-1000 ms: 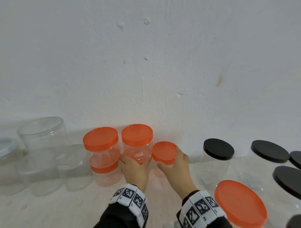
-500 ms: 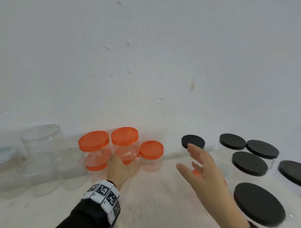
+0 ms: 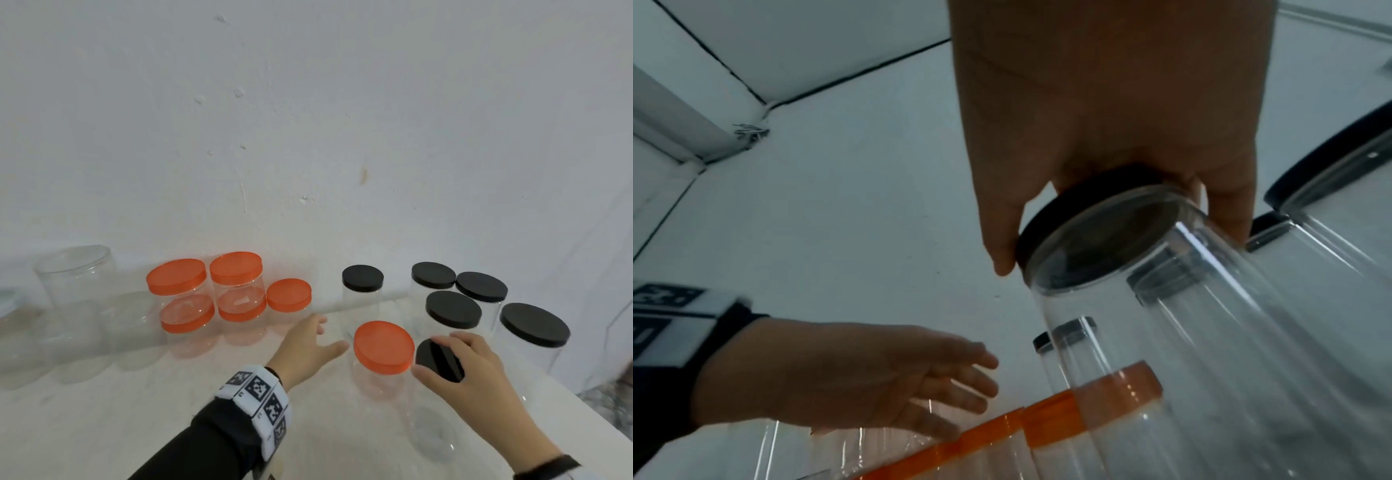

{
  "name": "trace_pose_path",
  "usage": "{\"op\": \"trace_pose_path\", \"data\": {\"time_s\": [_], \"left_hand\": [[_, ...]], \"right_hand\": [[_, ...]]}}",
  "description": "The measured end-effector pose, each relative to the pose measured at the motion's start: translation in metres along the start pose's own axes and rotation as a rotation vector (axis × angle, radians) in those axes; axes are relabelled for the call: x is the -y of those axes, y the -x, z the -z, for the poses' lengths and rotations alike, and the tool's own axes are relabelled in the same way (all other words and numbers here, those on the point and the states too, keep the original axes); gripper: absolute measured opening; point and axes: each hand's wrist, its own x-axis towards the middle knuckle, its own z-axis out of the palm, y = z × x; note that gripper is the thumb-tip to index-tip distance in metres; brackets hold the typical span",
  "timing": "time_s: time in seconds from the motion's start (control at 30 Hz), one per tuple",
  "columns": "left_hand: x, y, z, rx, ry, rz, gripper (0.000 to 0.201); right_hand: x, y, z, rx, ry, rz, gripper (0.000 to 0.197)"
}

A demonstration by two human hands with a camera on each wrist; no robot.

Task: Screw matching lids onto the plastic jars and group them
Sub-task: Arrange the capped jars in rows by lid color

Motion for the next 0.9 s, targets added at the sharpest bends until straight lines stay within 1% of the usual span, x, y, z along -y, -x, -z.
{"op": "trace_pose_path", "data": {"time_s": [0.13,0.27,0.4,0.53,0.6,0.7,0.83,0.9], "left_hand": [[-0.023,-0.013,-0.035,0.092,-0.037,-0.038,0.083],[-0.036,-0.028,-0.061,0.141,-0.112,0.002,0.103],[-0.035,-0.036,-0.078,0.166,-0.153,0.048,0.117],[-0.025,-0.040,-0.086,0.129,-0.108,0.041,0.119],[-0.017,-0.040,-0.081,0.115,-0.086,0.041,0.119],[-0.007,-0.045,-0.053,0.076,-0.086,0.030,0.118],[-0.002,-0.067,0.007,-0.075,-0.189,0.021,0.094],[-0.001,-0.081,0.030,-0.170,-0.202,0.039,0.089]], "right_hand": [[-0.005,0.000,-0.004,-0.026,-0.010,0.007,0.051],[-0.006,0.002,-0.006,-0.036,-0.007,0.014,0.049],[-0.007,0.002,-0.006,-0.021,0.008,0.016,0.052],[-0.006,0.002,-0.006,-0.008,0.028,0.015,0.054],[-0.005,0.003,-0.006,-0.005,0.046,0.014,0.054],[-0.004,0.003,-0.006,-0.005,0.064,0.009,0.053],[-0.003,0.002,-0.007,0.007,0.076,-0.009,0.055],[-0.003,0.001,-0.008,0.018,0.088,-0.018,0.056]]}}
